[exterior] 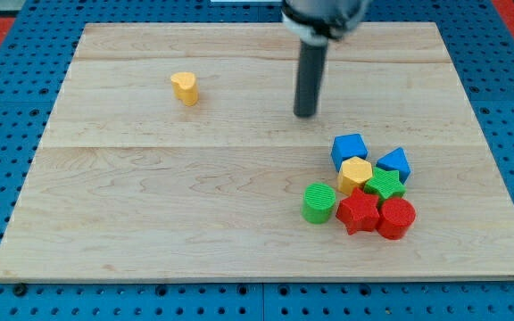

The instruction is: Push the heart into the group of blocks

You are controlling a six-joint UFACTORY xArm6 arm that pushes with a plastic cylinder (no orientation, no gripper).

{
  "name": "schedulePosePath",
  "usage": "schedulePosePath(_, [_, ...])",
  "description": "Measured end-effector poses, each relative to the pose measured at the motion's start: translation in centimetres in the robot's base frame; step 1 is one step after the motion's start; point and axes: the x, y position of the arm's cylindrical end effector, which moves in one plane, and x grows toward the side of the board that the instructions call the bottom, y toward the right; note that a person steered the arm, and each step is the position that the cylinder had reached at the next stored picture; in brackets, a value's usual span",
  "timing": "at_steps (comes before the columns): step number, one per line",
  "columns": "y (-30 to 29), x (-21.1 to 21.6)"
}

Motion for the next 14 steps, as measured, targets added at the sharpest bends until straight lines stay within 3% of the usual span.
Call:
schedulePosePath(1, [-2.3,-9.5])
schedulePosePath(2, [-14.1,-6.4])
schedulePosePath(4, [-14.5,4.7])
schedulePosePath(5, [-18.7,4.0])
schedulePosePath(6, [-18.4,8.0])
schedulePosePath(7, [-6.4,11.8])
schedulePosePath(8, [-8.0,10.1])
schedulePosePath(10, [-15.1,14.2])
schedulePosePath(11, [-16.7,7.1])
schedulePosePath(12, [-17.6,5.3])
schedulePosePath(13, [-23.5,2.9])
schedulePosePath(14, [-14.1,5.4])
